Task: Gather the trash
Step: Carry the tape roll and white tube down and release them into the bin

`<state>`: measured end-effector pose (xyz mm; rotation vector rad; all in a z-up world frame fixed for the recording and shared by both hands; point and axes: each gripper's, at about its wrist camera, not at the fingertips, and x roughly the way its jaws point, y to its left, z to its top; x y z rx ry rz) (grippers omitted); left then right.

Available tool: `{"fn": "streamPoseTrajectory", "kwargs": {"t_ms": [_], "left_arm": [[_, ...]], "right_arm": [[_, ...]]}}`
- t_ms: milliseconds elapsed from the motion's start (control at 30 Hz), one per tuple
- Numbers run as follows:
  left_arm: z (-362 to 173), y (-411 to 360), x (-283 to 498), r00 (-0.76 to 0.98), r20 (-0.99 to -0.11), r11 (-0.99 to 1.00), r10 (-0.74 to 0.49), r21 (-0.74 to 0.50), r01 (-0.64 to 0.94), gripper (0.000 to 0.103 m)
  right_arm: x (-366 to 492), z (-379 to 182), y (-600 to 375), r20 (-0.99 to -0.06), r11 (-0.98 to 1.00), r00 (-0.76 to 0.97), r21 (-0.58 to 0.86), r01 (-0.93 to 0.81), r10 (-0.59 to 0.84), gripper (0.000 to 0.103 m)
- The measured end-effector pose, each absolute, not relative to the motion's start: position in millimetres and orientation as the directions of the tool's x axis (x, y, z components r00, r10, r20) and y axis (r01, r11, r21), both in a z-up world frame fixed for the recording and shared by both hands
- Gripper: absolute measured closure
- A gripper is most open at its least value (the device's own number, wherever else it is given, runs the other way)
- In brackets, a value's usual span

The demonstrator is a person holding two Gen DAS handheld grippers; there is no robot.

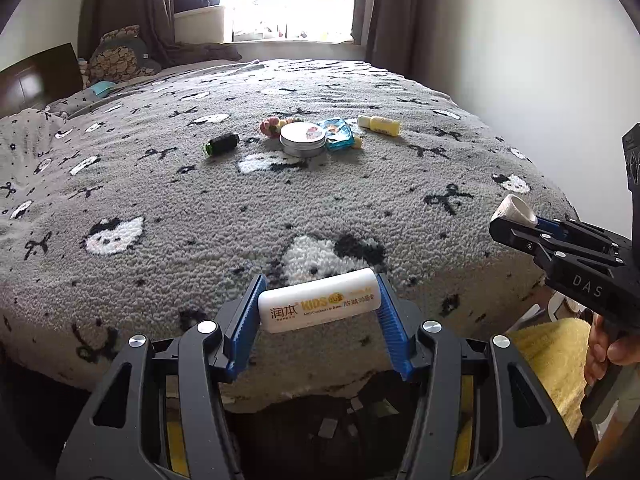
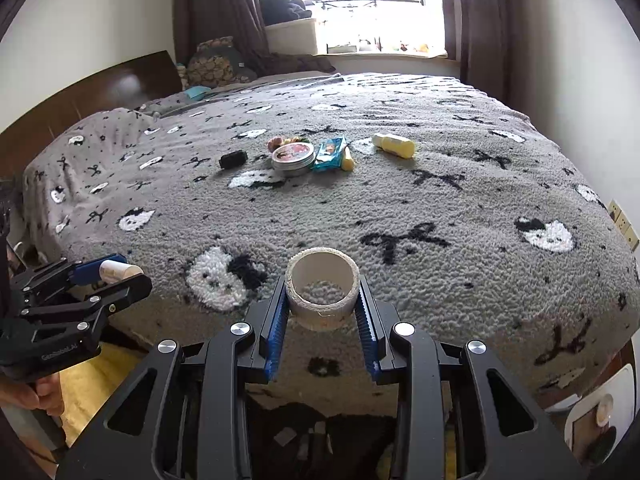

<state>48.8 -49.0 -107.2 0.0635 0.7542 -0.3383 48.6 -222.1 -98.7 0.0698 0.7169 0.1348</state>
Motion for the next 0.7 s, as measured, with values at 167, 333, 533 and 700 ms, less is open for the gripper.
{"fn": "streamPoseTrajectory", "kwargs": {"t_ms": [167,333,533,700], "left_arm": [[-126,-45,30,0.646,-0.711,0.942,-0.280,-0.072,0.329,0.051],[-147,-45,18,0.611,-0.742,0.940,-0.276,-0.076,0.332,0.051],[-175,-48,8,0.554,-0.786,0.936,-0.273,-0.083,0.343,0.051],[-201,-48,5,0.497,-0.827,0.934,-0.262,-0.088,0.346,0.051]], "right_arm": [[33,-117,-221,-0.688,0.987,0.708,0.136,-0.087,0.157,0.070],[21,-139,-216,-0.724,0.985,0.668,0.148,-0.091,0.171,0.070],[14,-170,-210,-0.773,0.982,0.606,0.161,-0.095,0.185,0.070],[13,-195,-204,-0.814,0.982,0.549,0.160,-0.098,0.188,0.070]]}}
